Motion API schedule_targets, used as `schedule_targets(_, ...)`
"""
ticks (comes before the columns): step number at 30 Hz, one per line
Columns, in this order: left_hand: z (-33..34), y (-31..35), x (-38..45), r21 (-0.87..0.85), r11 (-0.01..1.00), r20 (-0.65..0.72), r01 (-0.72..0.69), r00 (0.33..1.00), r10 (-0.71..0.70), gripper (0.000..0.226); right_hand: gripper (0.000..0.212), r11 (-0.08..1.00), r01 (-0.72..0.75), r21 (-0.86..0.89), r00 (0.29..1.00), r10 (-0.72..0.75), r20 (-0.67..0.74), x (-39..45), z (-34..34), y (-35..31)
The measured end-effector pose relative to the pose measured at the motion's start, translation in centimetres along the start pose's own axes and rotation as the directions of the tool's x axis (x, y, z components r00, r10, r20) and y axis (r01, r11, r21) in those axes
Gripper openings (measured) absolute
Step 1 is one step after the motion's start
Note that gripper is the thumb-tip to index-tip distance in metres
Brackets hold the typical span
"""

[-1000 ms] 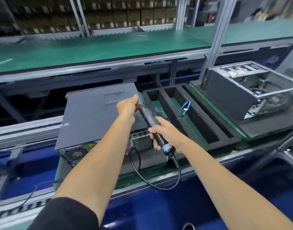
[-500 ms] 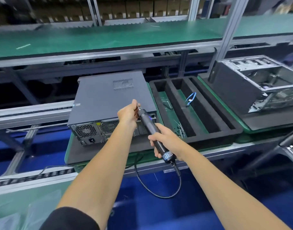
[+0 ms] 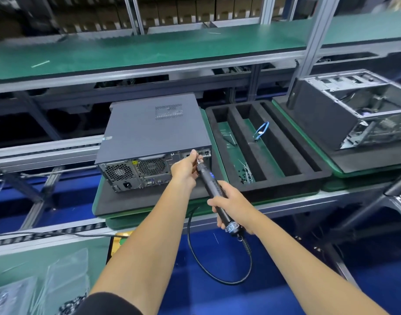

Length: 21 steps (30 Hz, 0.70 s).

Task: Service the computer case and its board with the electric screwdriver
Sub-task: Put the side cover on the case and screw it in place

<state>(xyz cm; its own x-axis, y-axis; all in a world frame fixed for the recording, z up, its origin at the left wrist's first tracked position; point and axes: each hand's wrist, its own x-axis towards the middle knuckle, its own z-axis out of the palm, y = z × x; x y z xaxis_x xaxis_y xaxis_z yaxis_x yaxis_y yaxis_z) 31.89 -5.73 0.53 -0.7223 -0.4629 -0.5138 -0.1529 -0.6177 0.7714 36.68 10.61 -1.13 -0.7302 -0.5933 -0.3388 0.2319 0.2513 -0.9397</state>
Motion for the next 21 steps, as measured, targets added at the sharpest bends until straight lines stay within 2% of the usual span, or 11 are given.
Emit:
schedule_targets(6, -0.4, -0.1, 0.1, -0.065, 0.998, -0.046, -0.004, 0.999, 0.001, 0.02, 0.046, 0.997, 0.021, -0.07, 1.0, -0.023, -0.018, 0.3, 1.8, 0.2)
schedule_targets(9, -1.3, -0.2, 0.5, -0.126, 0.992, -0.014, 0.001, 1.0, -0.003, 0.018, 0.044, 0.998, 0.019, -0.059, 0.999, -0.021, -0.028, 0.7, 2.6, 0.1)
schedule_targets(12, -1.6, -0.1, 1.1, -0.05, 0.999, 0.016, 0.0, 1.0, 0.0, 0.015, 0.035, 0.999, 0.025, -0.034, 0.999, -0.027, -0.044, 1.0, 3.1, 0.2)
schedule_targets(21, 0.1, -0.3, 2.4, 0.053, 0.998, 0.108, -0.018, 0.994, 0.013, 0.018, 0.039, 0.999, 0.044, 0.002, 0.992, -0.043, -0.116, 1.5, 2.3, 0.0)
